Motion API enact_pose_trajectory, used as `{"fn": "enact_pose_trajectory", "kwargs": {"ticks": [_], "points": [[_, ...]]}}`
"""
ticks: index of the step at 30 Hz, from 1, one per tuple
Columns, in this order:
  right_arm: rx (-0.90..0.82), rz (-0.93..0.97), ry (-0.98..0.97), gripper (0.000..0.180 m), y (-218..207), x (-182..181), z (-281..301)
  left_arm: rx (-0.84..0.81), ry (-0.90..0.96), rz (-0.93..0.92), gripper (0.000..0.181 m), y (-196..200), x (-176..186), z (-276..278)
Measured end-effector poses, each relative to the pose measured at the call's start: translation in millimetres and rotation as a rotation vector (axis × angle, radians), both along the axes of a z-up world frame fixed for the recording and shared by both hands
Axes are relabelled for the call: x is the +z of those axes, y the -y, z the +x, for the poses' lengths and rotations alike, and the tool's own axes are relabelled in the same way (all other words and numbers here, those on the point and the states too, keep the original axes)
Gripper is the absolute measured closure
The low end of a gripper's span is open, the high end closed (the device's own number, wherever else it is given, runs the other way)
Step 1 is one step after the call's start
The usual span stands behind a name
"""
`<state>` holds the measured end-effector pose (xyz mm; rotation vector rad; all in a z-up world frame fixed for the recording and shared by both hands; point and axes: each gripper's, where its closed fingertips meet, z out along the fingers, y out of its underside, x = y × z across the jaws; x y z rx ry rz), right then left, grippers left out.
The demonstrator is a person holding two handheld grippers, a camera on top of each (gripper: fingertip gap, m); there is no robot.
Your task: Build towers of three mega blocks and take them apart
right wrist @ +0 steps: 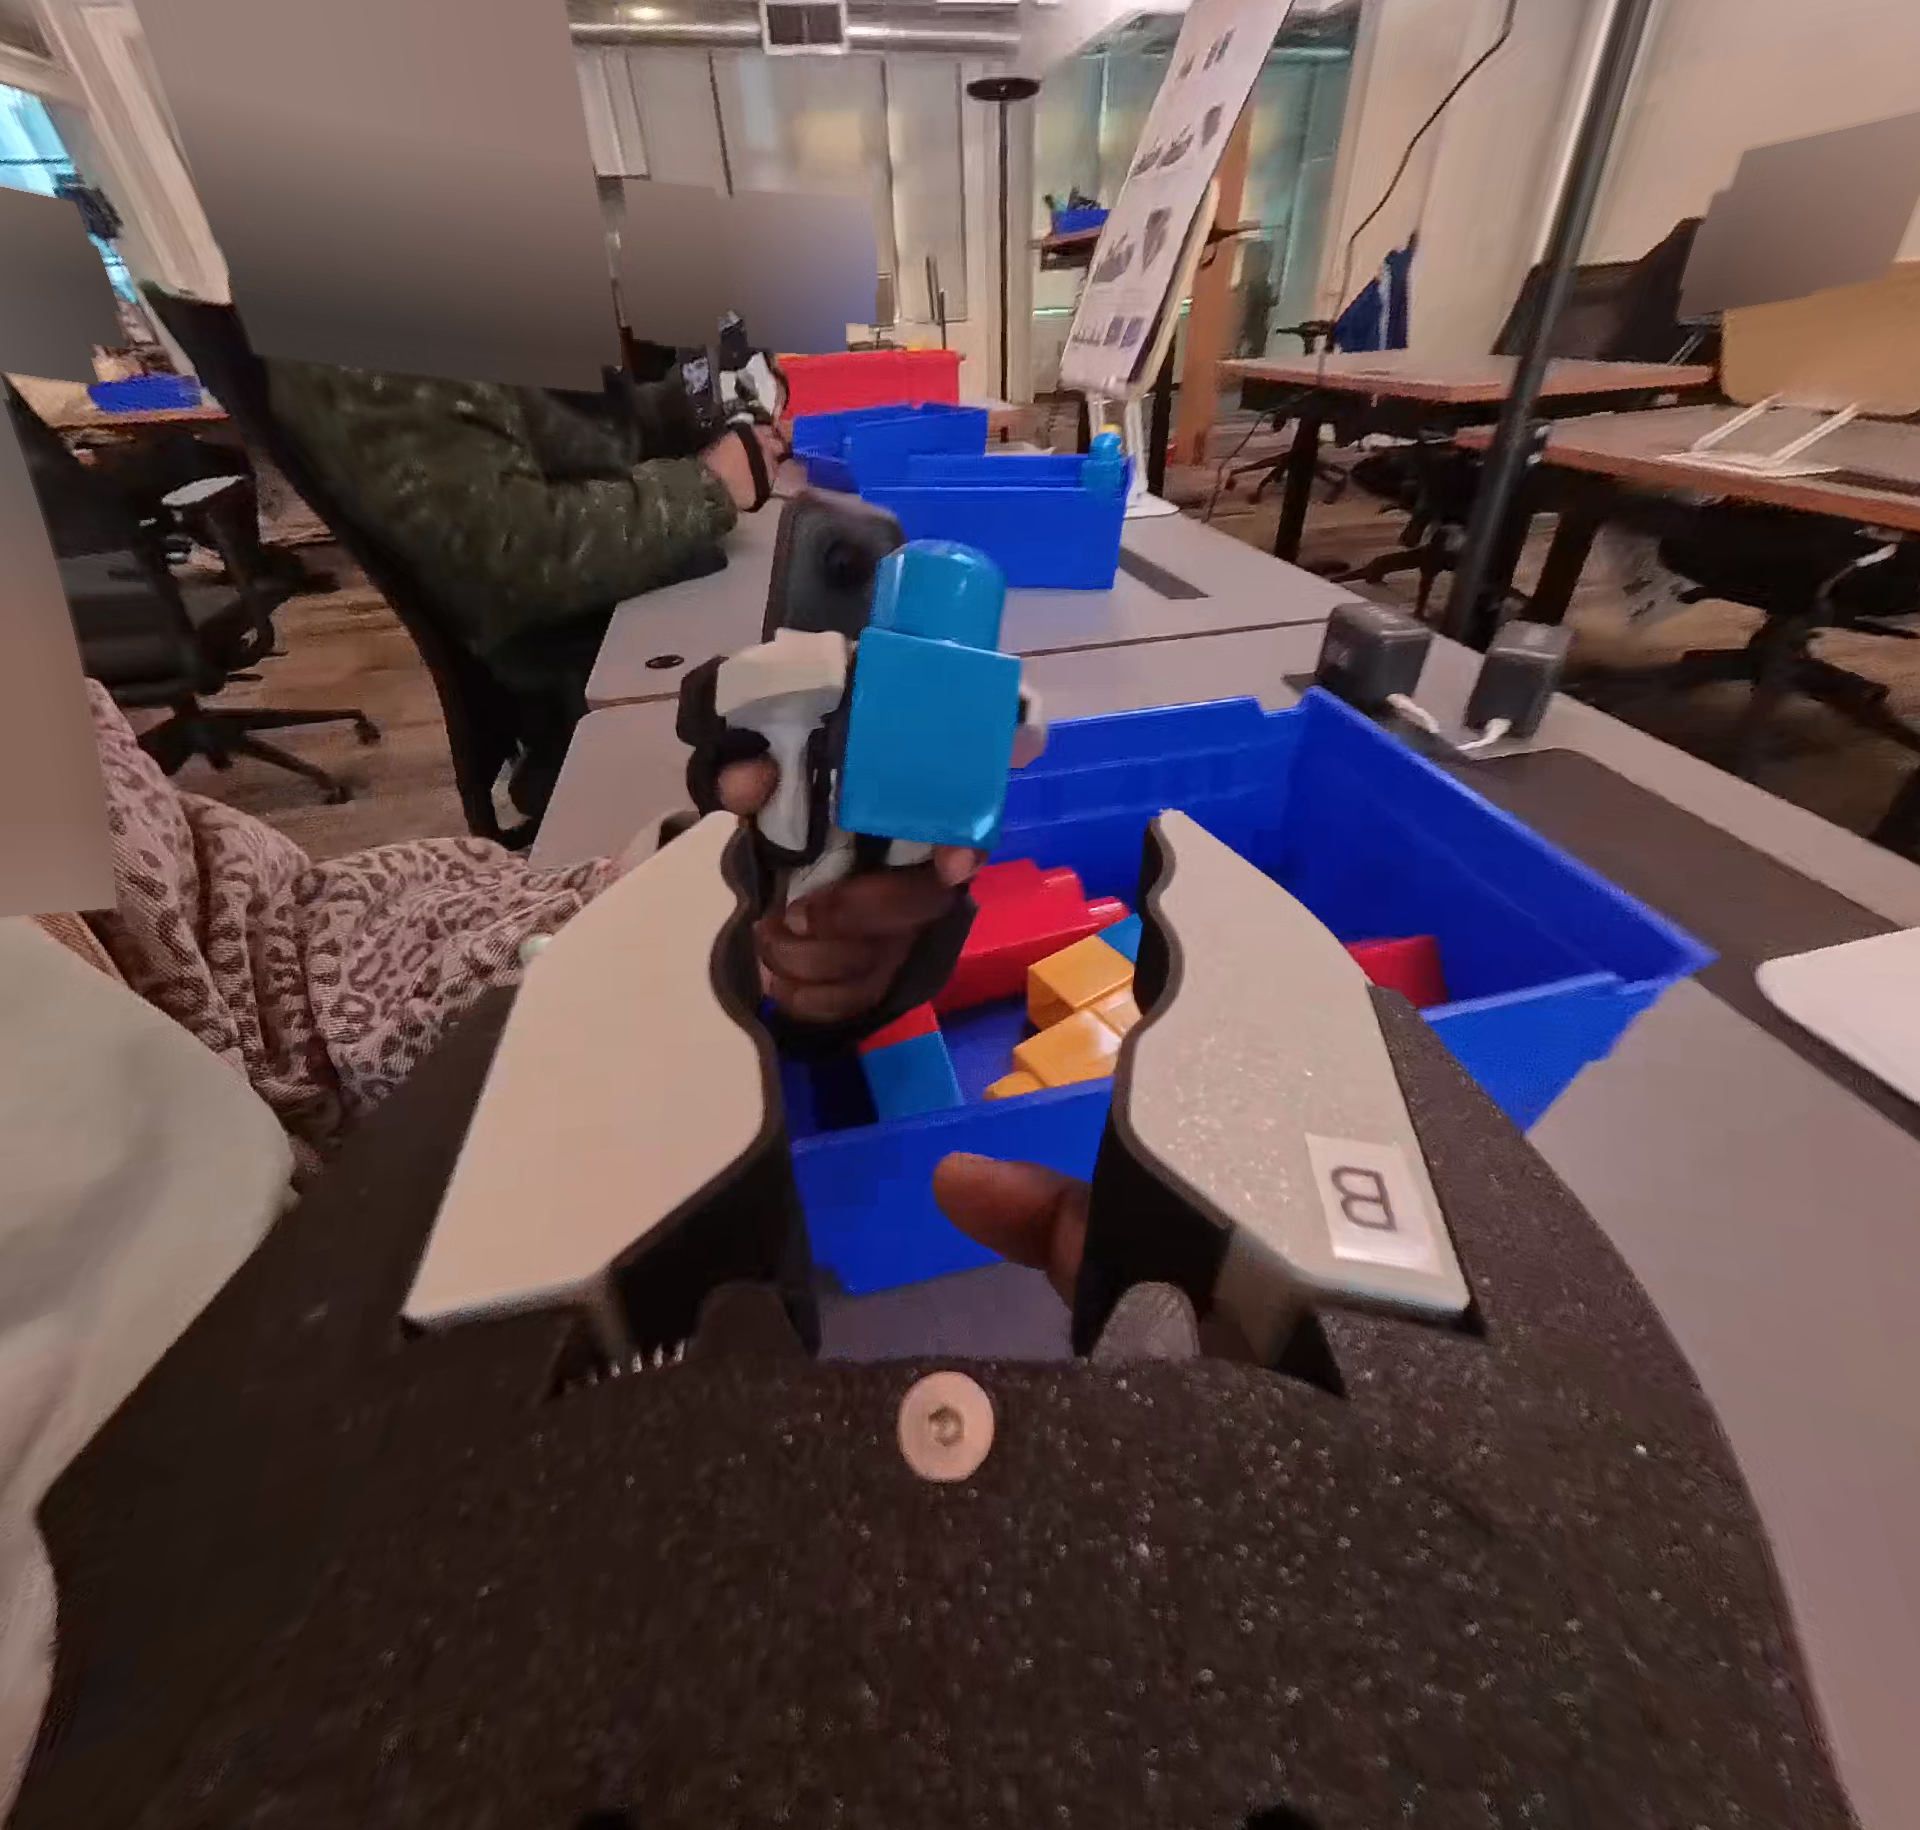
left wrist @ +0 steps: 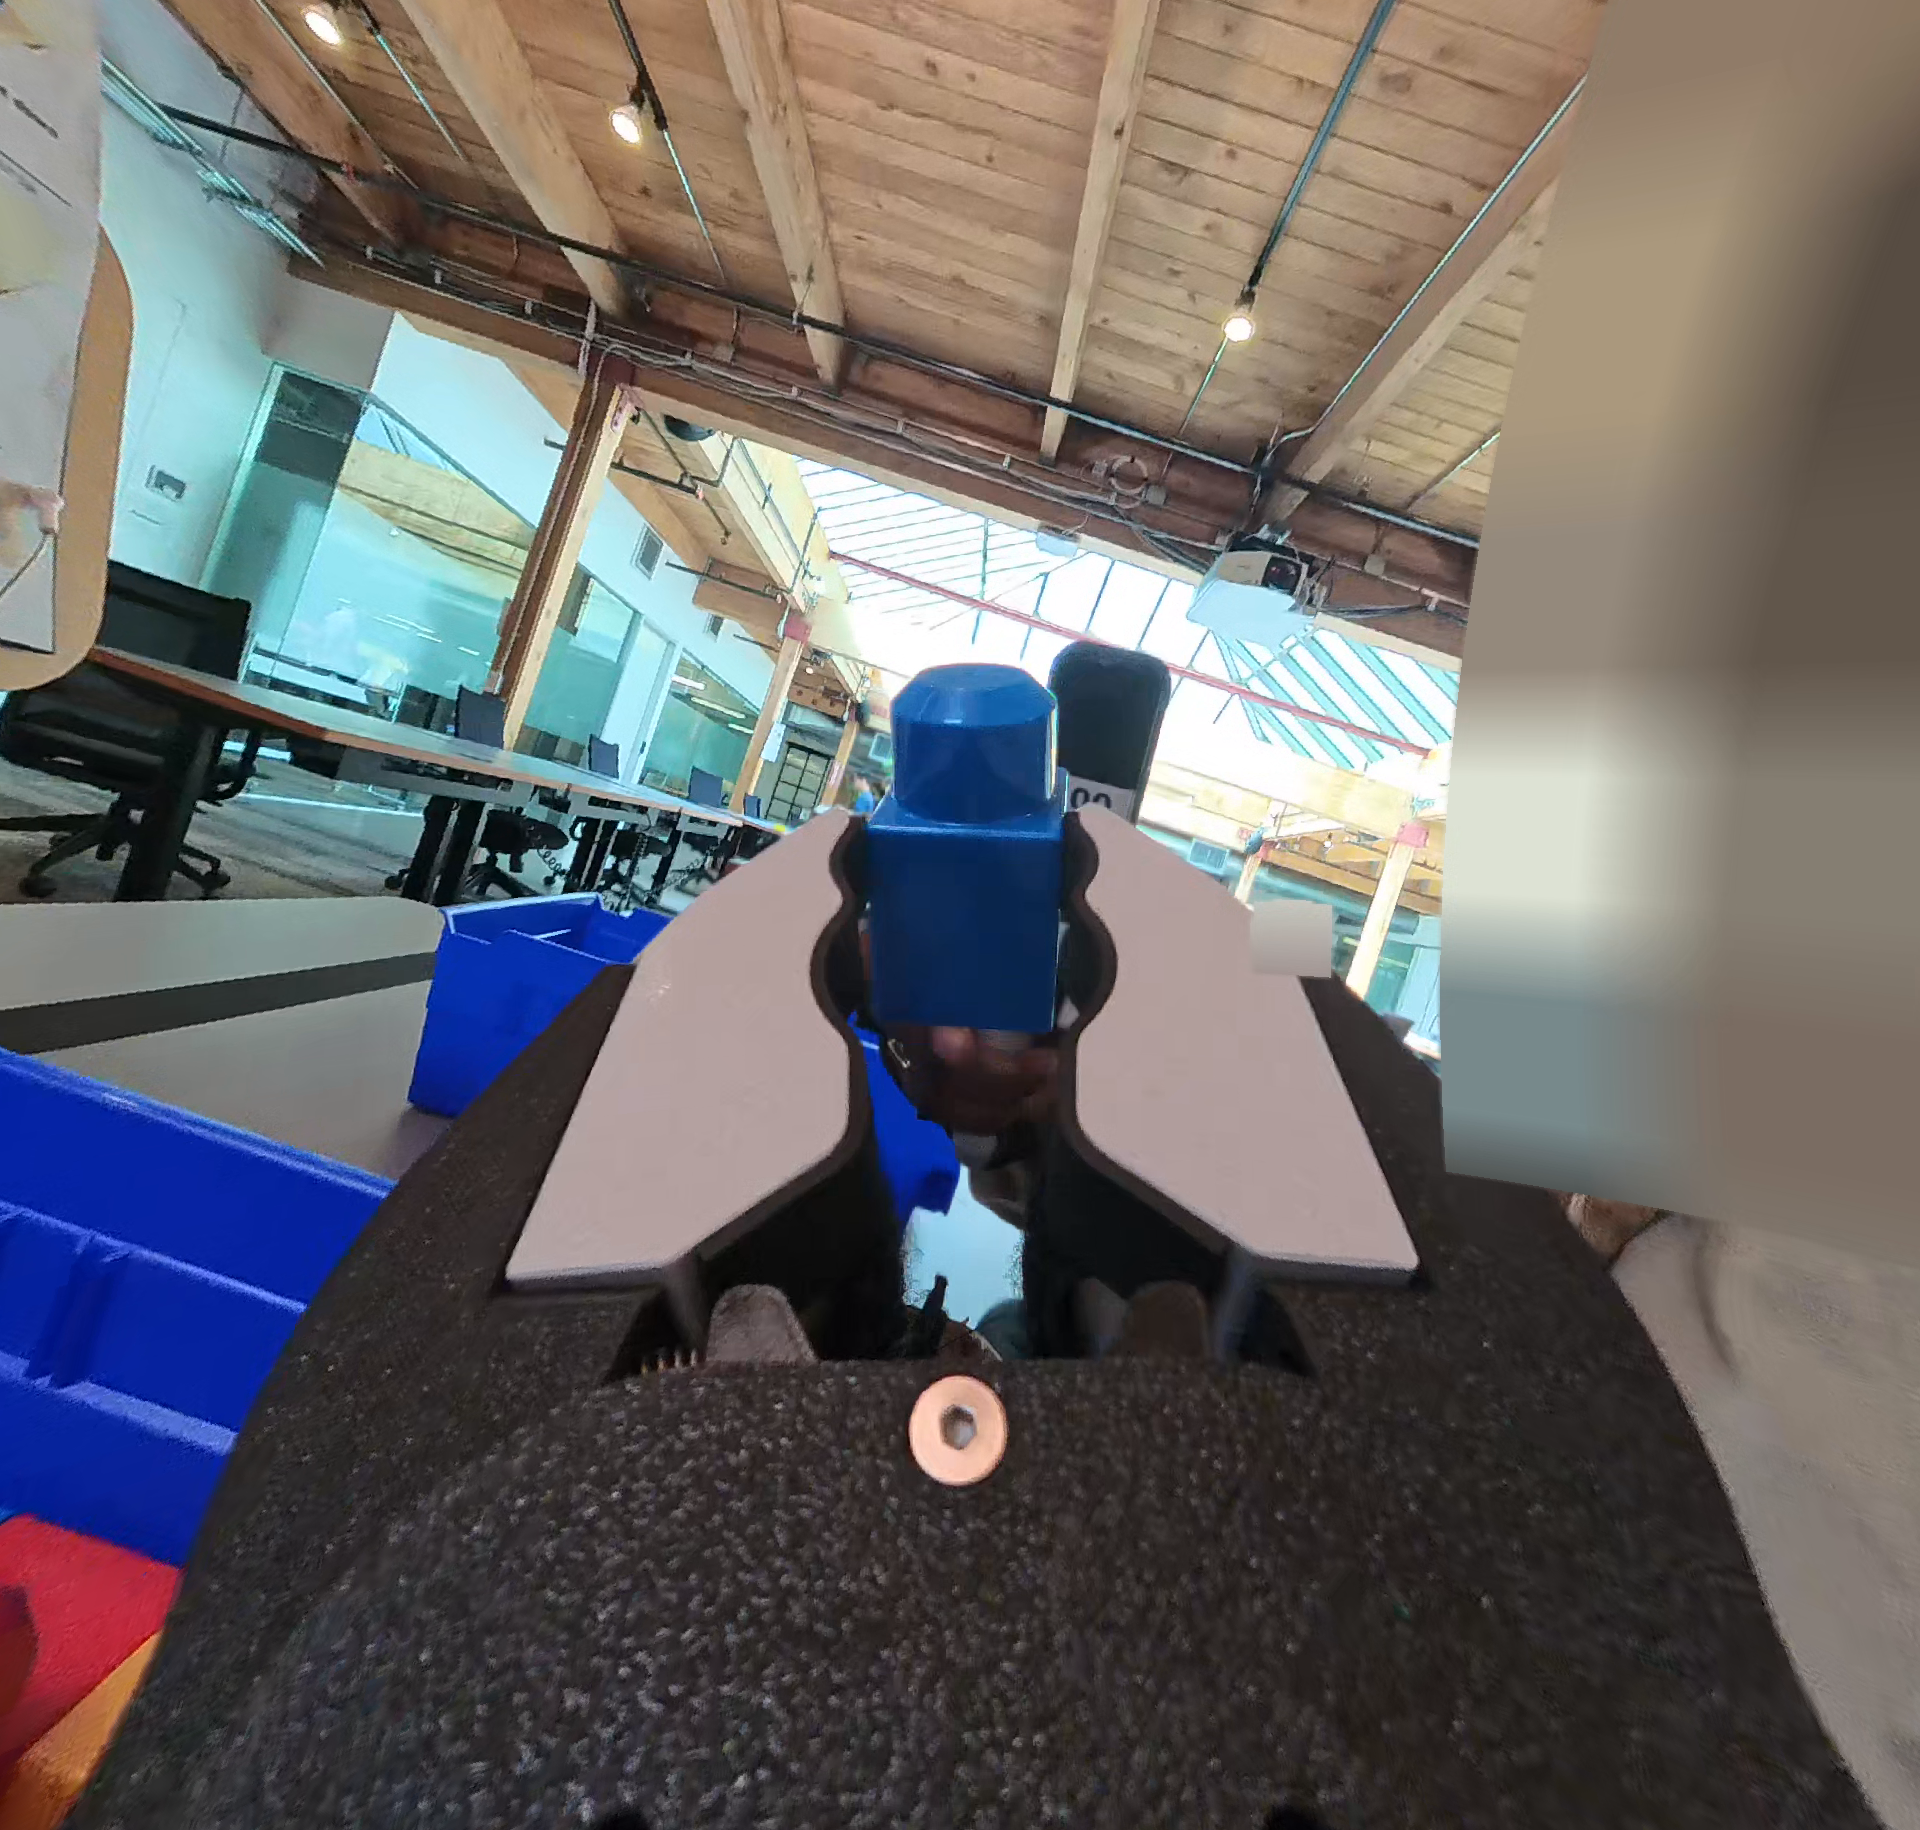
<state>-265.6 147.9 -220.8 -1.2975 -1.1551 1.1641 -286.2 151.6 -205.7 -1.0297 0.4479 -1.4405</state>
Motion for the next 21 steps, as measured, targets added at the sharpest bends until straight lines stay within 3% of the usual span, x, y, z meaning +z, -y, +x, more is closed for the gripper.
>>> {"fn": "enact_pose_trajectory", "kwargs": {"ticks": [2,4,9,11,14,16,17,19,21], "points": [[0.037,-0.018,-0.003,0.120,7,-6,-12,0.002,-0.043,0.008,0.145,1,-4,6],[0.020,-0.022,0.005,0.145,5,-10,-15,-0.008,-0.064,0.018,0.144,3,-6,11],[-0.105,-0.012,-0.211,0.146,-18,33,23,0.047,-0.065,-0.007,0.135,-4,-6,4],[-0.316,0.019,-0.319,0.146,-47,59,69,0.150,-0.090,-0.012,0.134,-14,-7,-4],[-0.834,0.114,-0.300,0.146,-100,68,178,0.378,-0.180,-0.002,0.134,-31,-13,-19],[-1.208,0.104,-0.071,0.146,-129,35,260,0.471,-0.212,-0.004,0.136,-37,-15,-27],[-1.312,0.017,0.082,0.146,-138,5,291,0.496,-0.225,-0.019,0.135,-41,-18,-29],[-1.351,-0.256,0.346,0.146,-144,-64,323,0.526,-0.252,-0.049,0.136,-46,-23,-33],[-1.336,-0.399,0.526,0.145,-147,-112,336,0.538,-0.266,-0.072,0.136,-49,-26,-35]]}}
